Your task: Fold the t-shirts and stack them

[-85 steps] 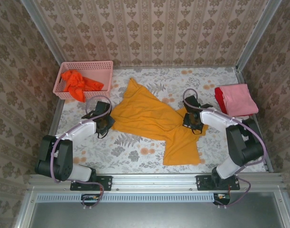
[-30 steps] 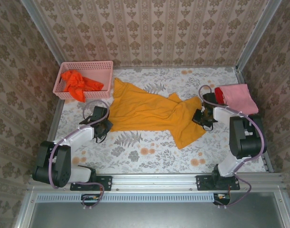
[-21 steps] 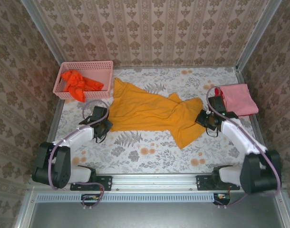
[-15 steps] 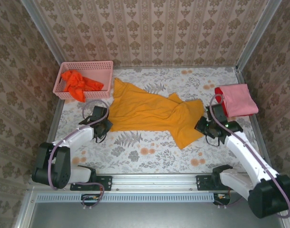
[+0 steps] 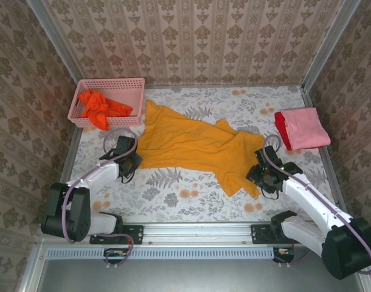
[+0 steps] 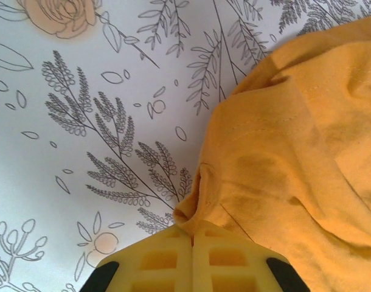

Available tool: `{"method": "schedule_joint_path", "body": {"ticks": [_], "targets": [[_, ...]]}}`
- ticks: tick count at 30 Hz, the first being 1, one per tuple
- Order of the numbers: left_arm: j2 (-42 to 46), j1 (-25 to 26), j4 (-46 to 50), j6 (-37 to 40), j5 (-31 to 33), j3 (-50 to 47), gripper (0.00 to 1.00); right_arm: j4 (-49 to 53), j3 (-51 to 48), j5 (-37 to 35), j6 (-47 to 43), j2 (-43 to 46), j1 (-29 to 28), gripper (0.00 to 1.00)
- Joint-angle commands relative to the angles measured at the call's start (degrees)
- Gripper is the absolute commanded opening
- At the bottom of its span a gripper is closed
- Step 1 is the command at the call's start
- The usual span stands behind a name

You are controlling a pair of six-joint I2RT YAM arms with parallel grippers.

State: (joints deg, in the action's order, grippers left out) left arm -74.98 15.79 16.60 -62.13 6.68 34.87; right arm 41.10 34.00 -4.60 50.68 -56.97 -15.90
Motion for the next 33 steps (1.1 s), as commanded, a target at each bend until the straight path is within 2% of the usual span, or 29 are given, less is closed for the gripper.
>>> {"method": "schedule_joint_path", "body": {"ticks": [1,6,13,18,26,31,33], "targets": [[1.9,-1.0,0.8,0.2,0.7,-1.2,0.0,-5.1,1.5,-0.5,-8.2,0.0,3.9,0.6],[2.3,-1.6,1.0,0.4,0.6,-1.3,0.0,-9.3,-0.8,6.3,-10.2,-3.5,10.0,0.56],[2.9,-1.8,1.2,0.2,0.0,-1.4,0.0,-12.0,-0.7,12.1,-9.9,-11.5,10.3,0.49],[4.5,-1.8,1.4,-0.4,0.7,-2.2,0.0,-12.9,-0.7,12.9,-10.3,-17.5,9.6,0.46],[4.5,-1.9,1.2,-0.8,0.4,-2.6,0.0,-9.3,2.7,10.3,-12.3,-21.5,9.4,0.41],[4.8,-1.8,1.6,-1.1,0.8,-2.9,0.0,-7.6,4.5,10.3,-13.6,-24.7,9.4,0.22],[4.8,-1.9,1.5,-1.4,0.8,-3.3,0.0,-7.6,5.0,10.5,-13.8,-25.3,9.4,0.04]]}}
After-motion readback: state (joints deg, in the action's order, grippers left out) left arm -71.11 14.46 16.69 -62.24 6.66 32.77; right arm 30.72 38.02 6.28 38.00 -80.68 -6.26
